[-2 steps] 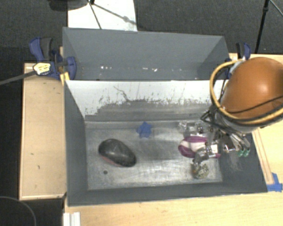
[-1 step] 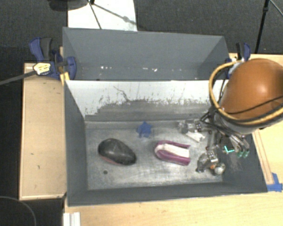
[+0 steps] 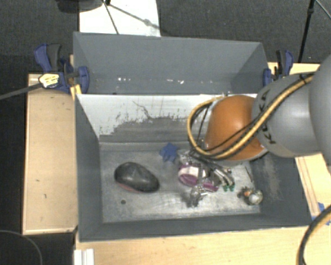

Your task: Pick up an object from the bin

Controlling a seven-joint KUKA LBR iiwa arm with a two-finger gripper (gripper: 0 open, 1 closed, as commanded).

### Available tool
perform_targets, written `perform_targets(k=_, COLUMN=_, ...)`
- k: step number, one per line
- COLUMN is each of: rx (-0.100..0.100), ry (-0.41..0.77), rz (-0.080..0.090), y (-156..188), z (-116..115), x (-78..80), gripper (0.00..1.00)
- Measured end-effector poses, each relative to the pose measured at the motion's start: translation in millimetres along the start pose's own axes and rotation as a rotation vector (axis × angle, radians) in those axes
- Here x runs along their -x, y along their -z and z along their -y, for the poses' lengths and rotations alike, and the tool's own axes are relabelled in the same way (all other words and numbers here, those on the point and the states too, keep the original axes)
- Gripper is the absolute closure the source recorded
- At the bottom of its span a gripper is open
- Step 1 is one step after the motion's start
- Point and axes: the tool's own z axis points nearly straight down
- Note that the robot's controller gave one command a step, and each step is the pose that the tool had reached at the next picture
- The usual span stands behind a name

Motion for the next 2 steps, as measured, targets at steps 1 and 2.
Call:
perform_targets(k=1, rx=0.000, ry=-0.006, rz=0.000, y=5.0, z=0.9, x=-0.1, gripper=1.00)
perform_targets(k=2, rx=-0.001, ry=-0.007, rz=0.008, y=4.5, z=1.2, x=1.1, gripper=0.00)
